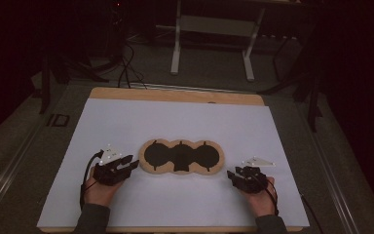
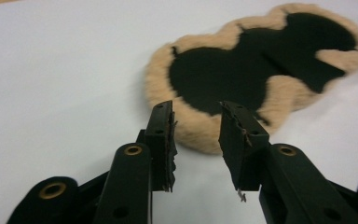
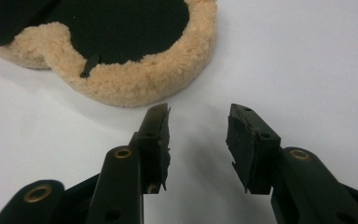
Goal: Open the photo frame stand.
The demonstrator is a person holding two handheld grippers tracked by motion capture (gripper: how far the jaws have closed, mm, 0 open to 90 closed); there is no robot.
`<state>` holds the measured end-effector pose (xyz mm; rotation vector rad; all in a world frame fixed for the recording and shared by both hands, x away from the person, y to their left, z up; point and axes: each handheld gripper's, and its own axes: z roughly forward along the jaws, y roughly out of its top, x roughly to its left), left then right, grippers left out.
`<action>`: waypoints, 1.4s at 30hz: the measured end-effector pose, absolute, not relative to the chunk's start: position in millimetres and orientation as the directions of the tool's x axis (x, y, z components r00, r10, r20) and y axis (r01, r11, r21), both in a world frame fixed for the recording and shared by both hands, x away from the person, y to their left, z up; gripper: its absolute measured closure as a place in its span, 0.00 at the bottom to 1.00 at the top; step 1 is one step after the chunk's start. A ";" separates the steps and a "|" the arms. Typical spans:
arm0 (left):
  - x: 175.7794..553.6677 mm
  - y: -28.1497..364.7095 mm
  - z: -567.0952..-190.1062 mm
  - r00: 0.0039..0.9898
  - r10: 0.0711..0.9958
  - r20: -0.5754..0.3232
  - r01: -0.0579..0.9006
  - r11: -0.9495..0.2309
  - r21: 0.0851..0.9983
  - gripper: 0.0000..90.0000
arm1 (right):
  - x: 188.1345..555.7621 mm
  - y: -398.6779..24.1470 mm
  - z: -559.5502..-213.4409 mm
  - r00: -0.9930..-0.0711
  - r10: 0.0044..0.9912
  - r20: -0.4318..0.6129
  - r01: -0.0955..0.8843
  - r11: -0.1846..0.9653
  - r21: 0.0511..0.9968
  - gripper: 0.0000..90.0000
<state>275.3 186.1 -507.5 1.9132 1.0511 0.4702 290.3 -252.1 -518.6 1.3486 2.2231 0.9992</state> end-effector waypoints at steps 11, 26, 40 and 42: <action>272.1 147.4 -507.1 0.656 0.754 -0.024 0.436 -0.354 0.827 0.69 | 290.2 -249.4 -519.2 -0.489 0.871 0.049 0.614 0.303 0.728 0.64; 272.6 100.0 -521.6 0.757 0.654 0.005 0.418 -0.490 0.765 1.00 | 290.2 -250.9 -518.5 -0.485 0.873 0.053 0.612 0.295 0.734 0.65; 283.3 76.6 -535.5 0.742 0.670 -0.012 0.455 -0.491 0.743 1.00 | 290.0 -251.0 -518.2 -0.486 0.872 0.054 0.610 0.295 0.735 0.66; 284.2 75.9 -535.3 0.739 0.673 -0.013 0.457 -0.487 0.744 1.00 | 290.2 -250.9 -518.3 -0.488 0.871 0.052 0.609 0.297 0.736 0.66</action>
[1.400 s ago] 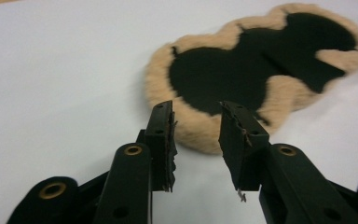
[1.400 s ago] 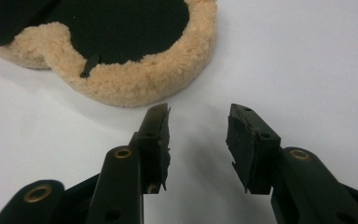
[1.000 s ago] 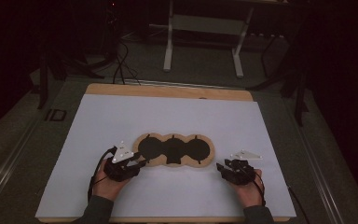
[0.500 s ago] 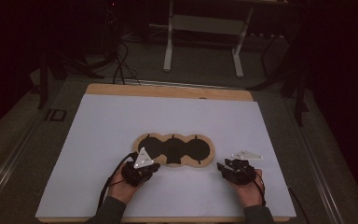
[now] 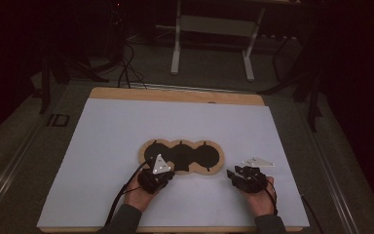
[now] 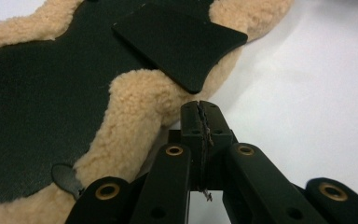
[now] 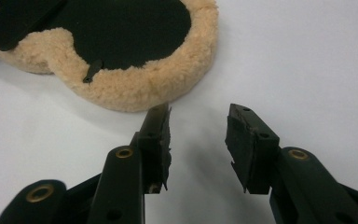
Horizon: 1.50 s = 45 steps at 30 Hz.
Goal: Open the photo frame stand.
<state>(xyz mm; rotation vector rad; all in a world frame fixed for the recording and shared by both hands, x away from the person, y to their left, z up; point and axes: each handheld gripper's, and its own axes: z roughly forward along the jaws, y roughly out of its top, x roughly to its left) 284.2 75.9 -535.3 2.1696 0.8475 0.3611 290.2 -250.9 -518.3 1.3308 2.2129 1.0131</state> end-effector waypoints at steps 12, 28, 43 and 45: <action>287.4 72.3 -535.3 0.728 0.685 -0.040 0.472 -0.458 0.753 1.00 | 290.4 -250.0 -518.9 -0.490 0.870 0.052 0.610 0.299 0.734 0.66; 296.6 75.6 -516.1 0.690 0.717 -0.101 0.474 -0.342 0.812 1.00 | 290.7 -250.2 -519.5 -0.490 0.870 0.049 0.613 0.304 0.729 0.66; 301.1 73.5 -512.3 0.694 0.713 -0.099 0.485 -0.362 0.796 0.88 | 290.8 -250.4 -519.6 -0.491 0.870 0.052 0.614 0.303 0.729 0.66; 300.6 73.7 -512.2 0.697 0.711 -0.094 0.483 -0.368 0.795 0.83 | 290.7 -250.4 -519.6 -0.492 0.869 0.051 0.613 0.304 0.729 0.66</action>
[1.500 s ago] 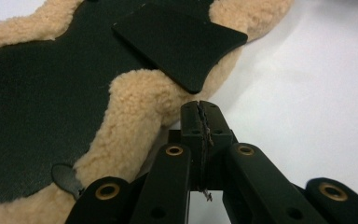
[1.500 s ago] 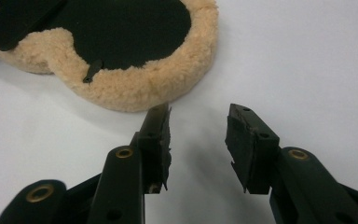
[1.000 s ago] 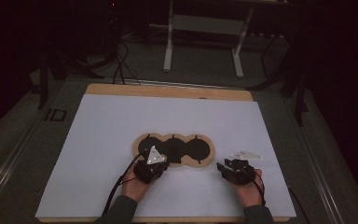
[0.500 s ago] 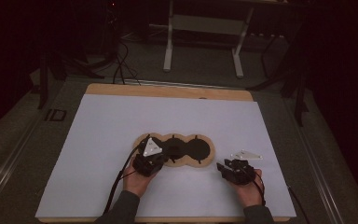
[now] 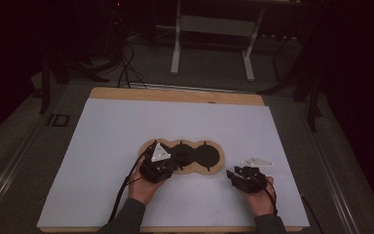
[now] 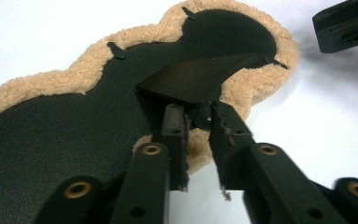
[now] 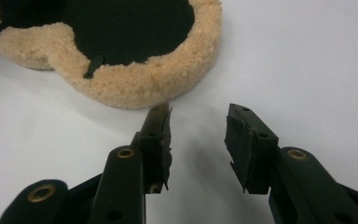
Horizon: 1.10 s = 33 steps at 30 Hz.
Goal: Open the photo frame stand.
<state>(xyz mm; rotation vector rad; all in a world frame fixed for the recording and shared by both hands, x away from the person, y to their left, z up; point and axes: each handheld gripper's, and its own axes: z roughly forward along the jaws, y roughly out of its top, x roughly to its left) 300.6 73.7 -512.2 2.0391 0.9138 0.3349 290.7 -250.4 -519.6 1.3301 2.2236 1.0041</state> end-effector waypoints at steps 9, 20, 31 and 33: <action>298.2 75.5 -508.1 0.670 0.741 -0.041 0.465 -0.376 0.801 0.61 | 290.8 -250.4 -519.7 -0.491 0.870 0.051 0.614 0.304 0.729 0.66; 299.5 70.1 -501.3 0.702 0.712 0.017 0.419 -0.433 0.798 0.50 | 291.2 -250.7 -520.1 -0.491 0.870 0.053 0.616 0.303 0.727 0.66; 305.9 54.4 -495.2 0.739 0.669 0.082 0.379 -0.513 0.770 0.60 | 291.2 -250.8 -519.9 -0.490 0.870 0.056 0.616 0.300 0.728 0.66; 307.4 51.0 -494.2 0.740 0.664 0.108 0.369 -0.535 0.760 0.60 | 291.2 -250.7 -519.9 -0.490 0.870 0.057 0.616 0.300 0.729 0.66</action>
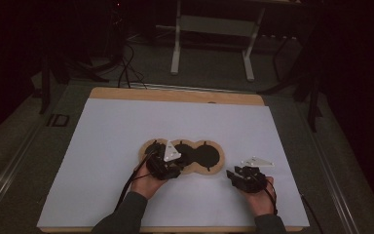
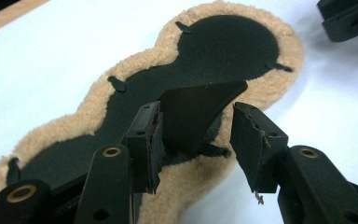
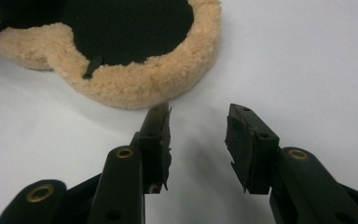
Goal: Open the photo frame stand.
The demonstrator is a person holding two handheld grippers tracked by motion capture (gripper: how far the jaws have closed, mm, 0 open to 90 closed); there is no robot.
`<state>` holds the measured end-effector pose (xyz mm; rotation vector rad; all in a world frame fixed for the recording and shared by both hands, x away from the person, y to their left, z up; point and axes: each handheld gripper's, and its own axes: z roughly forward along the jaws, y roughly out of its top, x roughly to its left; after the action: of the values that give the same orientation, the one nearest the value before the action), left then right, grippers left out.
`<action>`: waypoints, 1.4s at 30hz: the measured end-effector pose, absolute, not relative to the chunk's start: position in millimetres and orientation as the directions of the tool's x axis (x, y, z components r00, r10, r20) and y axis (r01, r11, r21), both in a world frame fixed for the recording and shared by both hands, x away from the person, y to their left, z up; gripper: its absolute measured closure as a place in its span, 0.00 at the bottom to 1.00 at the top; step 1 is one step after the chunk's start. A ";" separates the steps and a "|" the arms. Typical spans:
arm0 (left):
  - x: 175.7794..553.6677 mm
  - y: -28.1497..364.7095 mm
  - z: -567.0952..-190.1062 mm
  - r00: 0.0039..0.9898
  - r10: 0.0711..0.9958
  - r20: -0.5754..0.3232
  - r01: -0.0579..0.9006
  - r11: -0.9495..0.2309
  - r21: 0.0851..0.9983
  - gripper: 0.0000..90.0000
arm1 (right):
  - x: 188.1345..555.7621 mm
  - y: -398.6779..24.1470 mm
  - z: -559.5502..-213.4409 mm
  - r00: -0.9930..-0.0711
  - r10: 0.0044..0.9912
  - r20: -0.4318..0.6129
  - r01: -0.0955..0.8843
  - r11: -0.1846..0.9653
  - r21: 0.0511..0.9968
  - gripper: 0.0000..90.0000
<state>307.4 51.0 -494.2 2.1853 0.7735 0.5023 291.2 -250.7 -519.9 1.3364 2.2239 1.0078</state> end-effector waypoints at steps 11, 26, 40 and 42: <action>316.5 36.9 -495.9 0.751 0.637 0.177 0.349 -0.609 0.712 0.61 | 291.2 -250.8 -519.8 -0.489 0.870 0.057 0.615 0.298 0.730 0.66; 332.6 20.1 -501.0 0.751 0.622 0.219 0.367 -0.670 0.645 0.57 | 291.3 -251.4 -519.5 -0.489 0.870 0.058 0.613 0.295 0.733 0.66; 331.7 18.6 -492.2 0.742 0.600 0.300 0.313 -0.705 0.636 0.77 | 291.1 -250.1 -519.5 -0.494 0.867 0.067 0.616 0.294 0.731 0.65; 332.3 18.6 -490.8 0.743 0.594 0.307 0.307 -0.711 0.633 0.79 | 291.1 -249.9 -519.2 -0.494 0.867 0.069 0.615 0.293 0.732 0.65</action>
<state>332.3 18.6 -490.8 2.3811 0.6781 0.6779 291.1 -249.9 -519.2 1.3379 2.2260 1.0260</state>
